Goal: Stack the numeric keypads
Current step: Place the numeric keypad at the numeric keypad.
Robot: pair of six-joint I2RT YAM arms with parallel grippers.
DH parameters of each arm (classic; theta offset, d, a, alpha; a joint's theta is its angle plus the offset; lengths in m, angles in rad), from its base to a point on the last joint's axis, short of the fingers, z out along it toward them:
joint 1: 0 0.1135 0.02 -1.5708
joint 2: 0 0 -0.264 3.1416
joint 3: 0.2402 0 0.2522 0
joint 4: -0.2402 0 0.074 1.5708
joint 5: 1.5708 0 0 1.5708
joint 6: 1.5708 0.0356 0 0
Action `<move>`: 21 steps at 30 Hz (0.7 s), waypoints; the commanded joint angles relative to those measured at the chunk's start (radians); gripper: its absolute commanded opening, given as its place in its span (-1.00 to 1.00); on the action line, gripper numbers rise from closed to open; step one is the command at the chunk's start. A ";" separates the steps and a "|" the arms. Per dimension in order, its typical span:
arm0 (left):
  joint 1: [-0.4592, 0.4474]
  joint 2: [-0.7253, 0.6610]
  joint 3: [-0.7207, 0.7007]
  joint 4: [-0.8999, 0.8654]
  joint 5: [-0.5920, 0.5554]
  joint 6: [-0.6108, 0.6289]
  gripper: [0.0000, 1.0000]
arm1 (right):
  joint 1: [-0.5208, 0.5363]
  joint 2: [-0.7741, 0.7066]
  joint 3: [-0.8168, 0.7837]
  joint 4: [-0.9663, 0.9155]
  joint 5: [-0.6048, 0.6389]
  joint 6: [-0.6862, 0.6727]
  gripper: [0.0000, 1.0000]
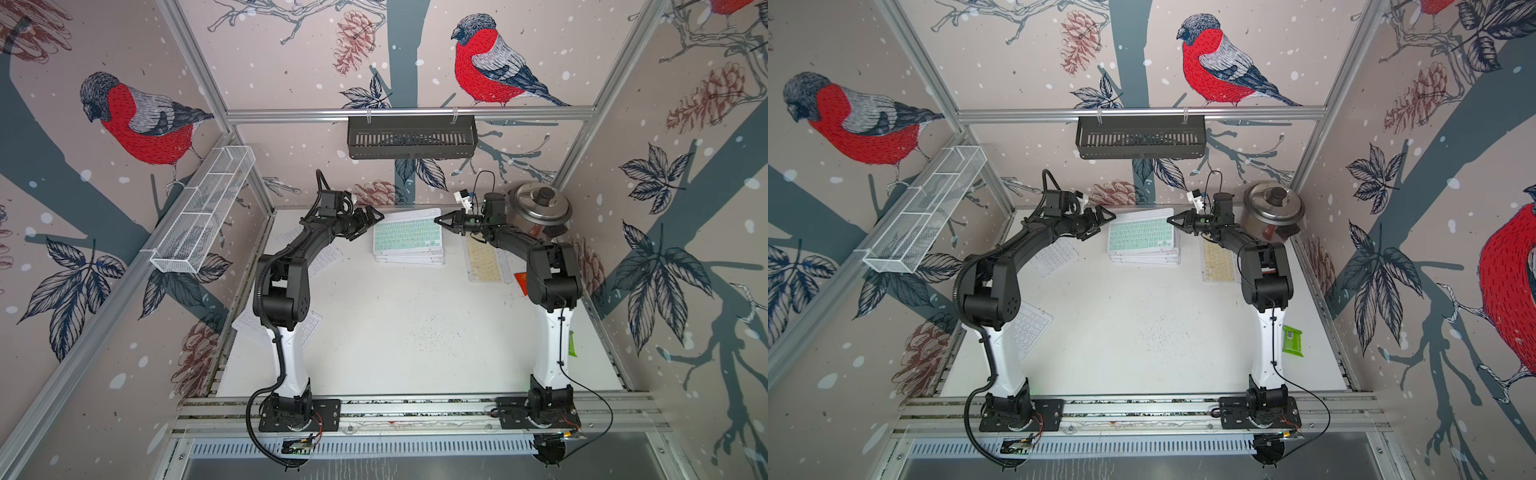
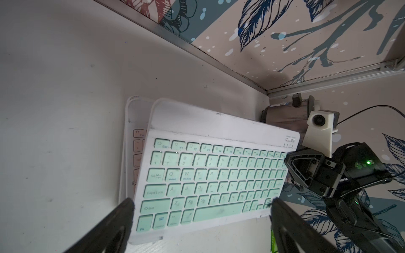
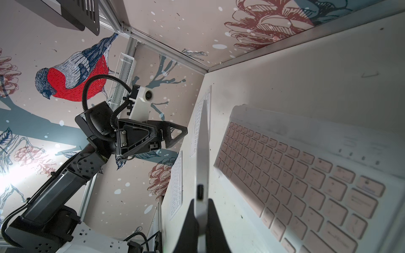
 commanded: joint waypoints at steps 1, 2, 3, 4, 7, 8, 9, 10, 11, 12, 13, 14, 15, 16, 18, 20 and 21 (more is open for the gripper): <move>0.001 0.041 0.038 -0.048 -0.040 0.032 0.93 | -0.014 0.047 0.043 0.037 -0.073 -0.022 -0.93; 0.001 0.057 0.048 -0.049 -0.036 0.031 0.93 | -0.018 0.061 0.049 0.043 -0.074 -0.017 -0.93; 0.001 0.074 0.059 -0.049 -0.030 0.031 0.93 | -0.023 0.077 0.056 0.047 -0.075 -0.013 -0.91; 0.001 0.090 0.070 -0.050 -0.029 0.028 0.93 | -0.027 0.093 0.066 0.047 -0.082 -0.012 -0.87; 0.001 0.123 0.091 -0.052 -0.045 0.016 0.93 | -0.036 0.135 0.098 0.043 -0.086 -0.003 -0.87; 0.001 0.132 0.096 -0.051 -0.047 0.016 0.93 | -0.038 0.148 0.110 0.038 -0.086 -0.003 -0.87; 0.000 0.141 0.100 -0.049 -0.046 0.014 0.93 | -0.041 0.161 0.122 0.035 -0.085 -0.001 -0.87; 0.000 0.151 0.104 -0.047 -0.041 0.011 0.93 | -0.042 0.172 0.129 0.035 -0.081 0.000 -0.86; -0.003 0.159 0.107 -0.042 -0.036 0.006 0.93 | -0.043 0.181 0.135 0.034 -0.081 0.002 -0.86; -0.006 0.167 0.114 -0.042 -0.034 0.003 0.93 | -0.043 0.189 0.142 0.030 -0.081 0.002 -0.84; -0.009 0.174 0.123 -0.044 -0.035 0.003 0.93 | -0.043 0.197 0.149 0.024 -0.080 -0.002 -0.82; -0.012 0.180 0.132 -0.047 -0.036 0.004 0.93 | -0.043 0.202 0.156 0.010 -0.080 -0.011 -0.80; -0.016 0.189 0.143 -0.052 -0.038 0.005 0.93 | -0.043 0.207 0.165 -0.009 -0.077 -0.025 -0.80; -0.019 0.197 0.153 -0.054 -0.037 0.005 0.93 | -0.045 0.211 0.171 -0.025 -0.071 -0.039 -0.79; -0.026 0.215 0.172 -0.059 -0.036 0.003 0.93 | -0.048 0.221 0.193 -0.074 -0.062 -0.072 -0.71; -0.031 0.233 0.193 -0.066 -0.034 0.002 0.93 | -0.050 0.233 0.214 -0.109 -0.050 -0.091 -0.71; -0.033 0.241 0.200 -0.067 -0.035 -0.001 0.93 | -0.050 0.241 0.224 -0.127 -0.048 -0.101 -0.72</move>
